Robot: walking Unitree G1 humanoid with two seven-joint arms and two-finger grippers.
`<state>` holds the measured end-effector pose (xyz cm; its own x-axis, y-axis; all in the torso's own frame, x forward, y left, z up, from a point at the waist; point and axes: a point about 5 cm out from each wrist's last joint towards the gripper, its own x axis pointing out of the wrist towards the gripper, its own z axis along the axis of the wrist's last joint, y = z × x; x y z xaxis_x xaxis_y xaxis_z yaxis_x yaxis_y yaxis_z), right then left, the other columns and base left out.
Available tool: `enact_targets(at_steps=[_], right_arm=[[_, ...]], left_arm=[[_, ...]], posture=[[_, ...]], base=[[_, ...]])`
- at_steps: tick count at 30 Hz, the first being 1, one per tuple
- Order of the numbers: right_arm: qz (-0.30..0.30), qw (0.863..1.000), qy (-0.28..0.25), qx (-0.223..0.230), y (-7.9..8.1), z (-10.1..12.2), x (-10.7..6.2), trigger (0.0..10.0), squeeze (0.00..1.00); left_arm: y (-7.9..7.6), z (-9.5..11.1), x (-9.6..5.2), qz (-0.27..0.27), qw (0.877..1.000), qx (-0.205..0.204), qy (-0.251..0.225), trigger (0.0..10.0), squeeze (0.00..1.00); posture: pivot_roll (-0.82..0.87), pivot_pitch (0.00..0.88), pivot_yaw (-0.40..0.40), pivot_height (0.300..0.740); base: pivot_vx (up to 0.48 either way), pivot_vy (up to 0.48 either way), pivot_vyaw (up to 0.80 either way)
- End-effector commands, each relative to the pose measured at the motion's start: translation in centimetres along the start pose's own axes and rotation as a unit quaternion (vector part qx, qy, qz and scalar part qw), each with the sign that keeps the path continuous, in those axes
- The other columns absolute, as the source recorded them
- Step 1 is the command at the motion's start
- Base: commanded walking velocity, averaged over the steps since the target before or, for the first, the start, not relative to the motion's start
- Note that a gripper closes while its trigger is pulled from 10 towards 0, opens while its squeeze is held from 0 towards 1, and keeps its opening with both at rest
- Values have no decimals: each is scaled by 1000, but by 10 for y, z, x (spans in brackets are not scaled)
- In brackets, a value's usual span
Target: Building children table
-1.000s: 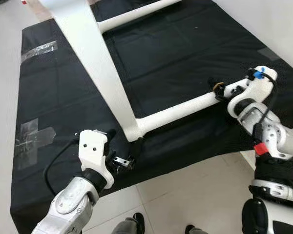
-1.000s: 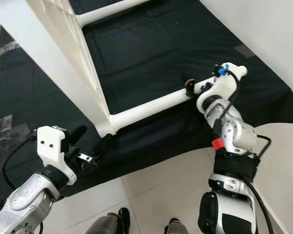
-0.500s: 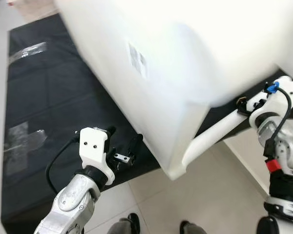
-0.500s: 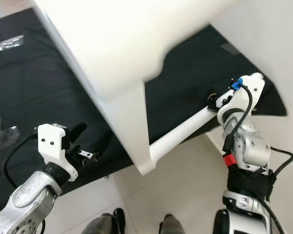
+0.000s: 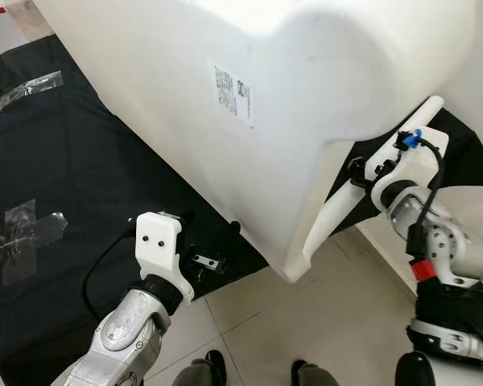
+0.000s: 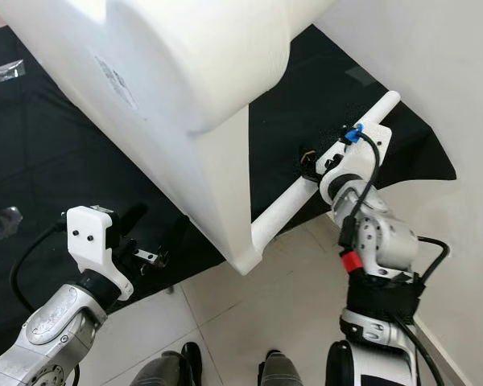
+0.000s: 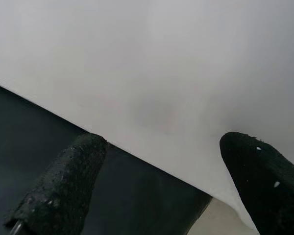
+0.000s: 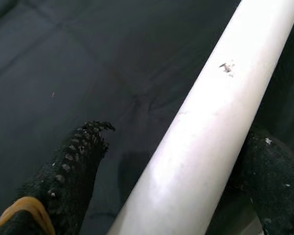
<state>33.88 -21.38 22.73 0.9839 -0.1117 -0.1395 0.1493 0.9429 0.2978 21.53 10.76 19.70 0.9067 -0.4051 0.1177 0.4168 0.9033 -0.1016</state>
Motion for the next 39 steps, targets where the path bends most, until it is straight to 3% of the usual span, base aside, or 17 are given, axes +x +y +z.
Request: enact_targets(at_steps=[1,2,4,5,6,8,9,10,13,15,16,19,22,24,27,31,39], right_arm=[[-2,999,30,27,4,-9,-1,10000,1000],[18,997,43,58,17,-12,-2,10000,1000],[35,995,53,78,27,-13,-4,10000,1000],[77,992,56,87,49,-13,-7,10000,1000],[77,992,56,87,49,-13,-7,10000,1000],[143,983,61,97,84,-13,-14,10000,1000],[143,983,61,97,84,-13,-14,10000,1000],[168,980,61,93,96,-13,-17,10000,1000],[178,978,60,89,102,-14,-19,10000,1000],[148,987,41,43,93,-13,-14,10000,1000],[148,987,41,43,93,-13,-14,10000,1000],[67,997,30,-18,66,-12,-7,10000,1000],[24,998,35,-35,50,-13,-5,10000,1000],[-24,999,32,-35,33,-13,-5,10000,1000],[-47,998,33,-33,23,-13,-6,10000,1000],[-82,993,85,4,10,-29,-8,10000,1000],[-73,988,132,38,14,-47,-10,10000,1000]], left_arm=[[2,-4,-3,10,1000,3,9,10000,0],[2,-4,-2,10,1000,3,8,10000,0],[2,-4,-2,10,1000,4,8,10000,0],[2,-4,-1,10,1000,4,7,10000,0],[2,-4,-1,10,1000,4,7,10000,0],[1,-4,0,8,1000,4,6,10000,0],[1,-4,0,8,1000,4,6,10000,0],[0,-4,1,8,1000,4,5,10000,0],[-1,-4,1,7,1000,4,4,10000,0],[0,-3,0,11,1000,6,2,10000,0],[0,-3,0,11,1000,6,2,10000,0],[1,-3,-1,14,1000,6,2,10000,0],[0,-3,-1,14,1000,6,2,10000,0],[-1,-4,0,12,1000,6,2,10000,0],[-1,-3,0,11,1000,6,2,10000,0],[2,1,2,12,1000,11,-4,10000,0],[10,10,4,20,999,27,-19,10000,0]], posture=[[-29,303,48,740],[-32,303,48,740],[-32,303,48,740],[-38,302,47,740],[-38,302,47,740],[-36,300,44,740],[-36,300,44,740],[-32,299,39,740],[-30,299,38,740],[-27,301,31,740],[-27,301,31,740],[-31,304,31,740],[-33,304,32,740],[-35,303,35,740],[-35,303,37,740],[-32,300,40,740],[-23,296,39,740]], base=[[0,0,0],[0,0,0],[0,0,0],[0,0,0],[0,0,0],[0,0,0],[0,0,0],[0,0,0],[0,0,0],[0,0,0],[0,0,0],[0,0,0],[0,0,0],[0,0,0],[0,0,0],[0,0,0],[0,0,0]])
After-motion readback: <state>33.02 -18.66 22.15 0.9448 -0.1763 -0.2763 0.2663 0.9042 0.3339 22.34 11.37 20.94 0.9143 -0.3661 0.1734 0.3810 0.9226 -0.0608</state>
